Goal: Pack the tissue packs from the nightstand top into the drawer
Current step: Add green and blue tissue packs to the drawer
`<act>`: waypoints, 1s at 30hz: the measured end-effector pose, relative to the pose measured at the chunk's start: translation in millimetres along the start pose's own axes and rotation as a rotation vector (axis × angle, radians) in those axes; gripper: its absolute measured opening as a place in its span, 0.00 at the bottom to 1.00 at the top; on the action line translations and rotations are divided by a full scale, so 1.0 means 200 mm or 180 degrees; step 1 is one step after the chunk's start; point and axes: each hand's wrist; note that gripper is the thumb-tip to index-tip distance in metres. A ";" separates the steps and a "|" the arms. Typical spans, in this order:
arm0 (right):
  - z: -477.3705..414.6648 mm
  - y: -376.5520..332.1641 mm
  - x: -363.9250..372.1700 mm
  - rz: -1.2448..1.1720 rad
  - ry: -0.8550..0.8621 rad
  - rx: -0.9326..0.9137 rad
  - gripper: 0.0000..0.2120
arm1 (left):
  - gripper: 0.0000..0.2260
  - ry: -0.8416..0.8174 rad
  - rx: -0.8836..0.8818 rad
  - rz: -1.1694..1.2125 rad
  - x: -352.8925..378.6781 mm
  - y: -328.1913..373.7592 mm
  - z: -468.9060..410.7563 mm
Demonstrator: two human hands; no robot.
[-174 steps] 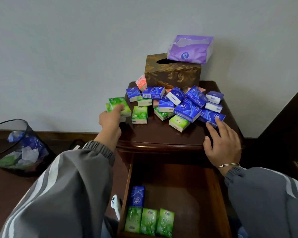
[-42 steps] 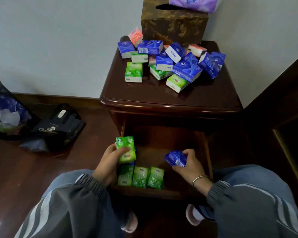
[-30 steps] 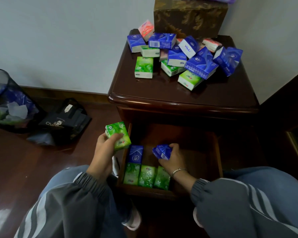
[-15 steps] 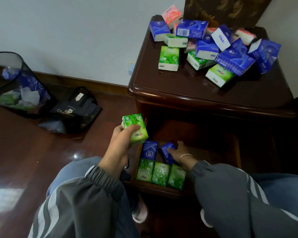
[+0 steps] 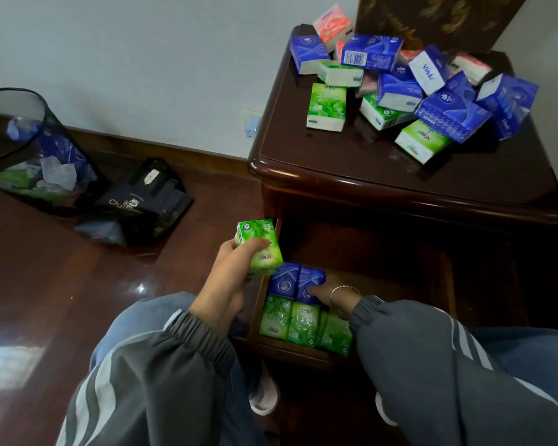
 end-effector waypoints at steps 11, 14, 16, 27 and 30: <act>0.02 -0.02 -0.13 -0.0138 -0.0039 -0.0390 0.21 | 0.22 -0.0082 0.0006 0.0000 0.00 -0.01 -0.01; 0.06 0.05 -0.22 0.0035 0.0182 -0.0247 0.24 | 0.22 -0.0093 0.0003 -0.0002 0.00 -0.02 -0.02; 0.09 0.13 -0.28 0.0176 0.0218 -0.0105 0.15 | 0.22 -0.0100 -0.0002 -0.0013 0.00 -0.02 -0.02; 0.25 0.27 -0.18 -0.0473 -0.1116 0.0726 0.24 | 0.22 -0.0132 -0.0056 -0.0118 0.03 -0.03 0.03; 0.26 0.25 -0.12 -0.0689 -0.1126 0.0715 0.27 | 0.22 -0.0137 -0.0056 -0.0176 0.04 -0.04 0.04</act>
Point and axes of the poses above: each hand's wrist, its own z-axis away from the middle knuckle, its own x-axis out of the palm, y = z × x, and after that the axes turned 8 degrees about z, right-handed
